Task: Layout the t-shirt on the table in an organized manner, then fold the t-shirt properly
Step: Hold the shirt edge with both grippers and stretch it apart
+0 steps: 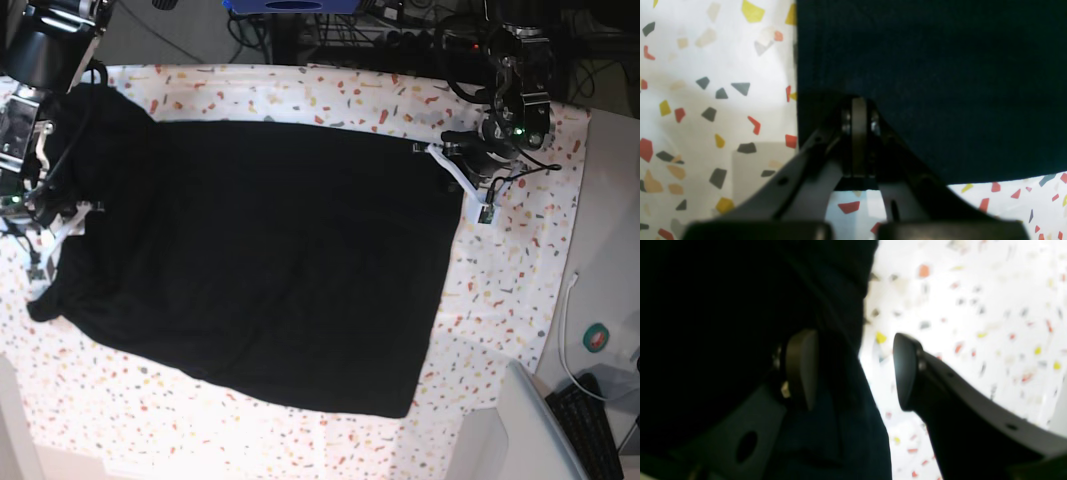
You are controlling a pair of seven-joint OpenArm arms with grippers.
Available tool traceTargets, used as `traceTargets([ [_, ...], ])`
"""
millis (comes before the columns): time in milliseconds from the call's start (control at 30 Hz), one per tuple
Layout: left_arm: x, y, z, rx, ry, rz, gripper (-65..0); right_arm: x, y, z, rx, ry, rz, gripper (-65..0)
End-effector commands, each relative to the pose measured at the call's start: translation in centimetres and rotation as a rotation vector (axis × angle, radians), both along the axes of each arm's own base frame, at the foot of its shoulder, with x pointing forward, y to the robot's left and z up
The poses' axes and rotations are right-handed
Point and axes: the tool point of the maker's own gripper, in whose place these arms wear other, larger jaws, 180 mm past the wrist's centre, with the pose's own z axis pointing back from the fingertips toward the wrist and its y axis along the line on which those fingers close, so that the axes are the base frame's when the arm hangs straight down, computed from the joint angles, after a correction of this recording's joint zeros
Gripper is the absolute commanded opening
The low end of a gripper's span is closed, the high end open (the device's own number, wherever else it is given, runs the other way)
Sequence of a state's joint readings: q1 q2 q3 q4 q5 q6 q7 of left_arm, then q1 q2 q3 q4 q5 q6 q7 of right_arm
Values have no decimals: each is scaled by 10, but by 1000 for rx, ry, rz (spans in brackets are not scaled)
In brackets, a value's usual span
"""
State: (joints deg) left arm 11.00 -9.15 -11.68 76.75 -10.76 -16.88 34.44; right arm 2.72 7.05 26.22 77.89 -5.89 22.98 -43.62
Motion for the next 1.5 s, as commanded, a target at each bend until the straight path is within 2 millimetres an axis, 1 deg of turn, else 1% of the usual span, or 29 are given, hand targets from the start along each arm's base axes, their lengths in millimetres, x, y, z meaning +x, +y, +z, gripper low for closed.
traceTargets([
  [0, -27, 12, -15, 64, 126, -6, -650, 17, -9, 21, -31, -64, 7, -311],
  [67, -27, 12, -15, 64, 124, -7, -650, 15, -4, 26, -47, -71, 31, -311],
  [167, -29, 12, -16, 64, 130, -6, -650, 17, 11, 32, -62, -85, 86, -309],
  [233, -29, 12, -16, 64, 129, -7, -650, 16, 15, 24, -53, -67, 96, -309],
  [400, -28, 12, -15, 65, 126, -6, -650, 28, 17, 3, -1, -63, 87, -318],
  [433, -29, 13, -16, 64, 129, -5, -650, 30, 17, 3, 3, -83, 89, -336],
  [467, -29, 13, -16, 64, 130, -5, -650, 32, 17, 4, 4, -104, 90, -383],
  [500, -29, 13, -17, 64, 132, -4, -650, 32, 14, 4, 5, -119, 81, -449],
  [567, -30, 13, -17, 63, 133, -4, -650, 32, -1, 9, 5, -148, 29, -638],
  [600, -33, 15, -18, 64, 138, 2, -650, 29, -8, 10, 7, -152, 0, -650],
  [667, -38, 24, -18, 69, 142, 32, -650, 26, -21, 14, 9, -168, -48, -650],
  [733, -40, 30, -17, 72, 142, 50, -650, 20, -36, 16, 7, -176, -101, -650],
  [800, -41, 30, -18, 72, 146, 52, -650, 13, -50, 17, 6, -184, -151, -650],
  [933, -47, 35, -18, 78, 150, 63, -650, 0, -69, 19, 5, -192, -224, -650],
  [1067, -47, 33, -18, 73, 152, 63, -650, -18, -91, 18, 7, -203, -345, -650],
  [1100, -47, 33, -18, 72, 151, 63, -650, -20, -94, 18, 3, -206, -371, -650],
  [1133, -47, 33, -18, 72, 151, 63, -650, -21, -93, 16, 6, -208, -389, -650],
  [1233, -45, 33, -16, 74, 142, 61, -650, -22, -98, 18, -1, -212, -405, -650],
  [1267, -42, 32, -12, 73, 131, 60, -650, -21, -98, 18, -2, -212, -404, -650],
  [1333, -43, 32, -7, 79, 117, 54, -650, -19, -97, 20, -6, -216, -395, -650],
  [1367, -40, 31, -1, 84, 96, 47, -650, -19, -97, 21, -9, -220, -393, -650],
  [1433, -37, 30, 10, 92, 64, 36, -650, -18, -100, 29, -25, -237, -388, -486],
  [1467, -34, 29, 16, 97, 47, 30, -650, -21, -103, 34, -41, -245, -387, -420],
])
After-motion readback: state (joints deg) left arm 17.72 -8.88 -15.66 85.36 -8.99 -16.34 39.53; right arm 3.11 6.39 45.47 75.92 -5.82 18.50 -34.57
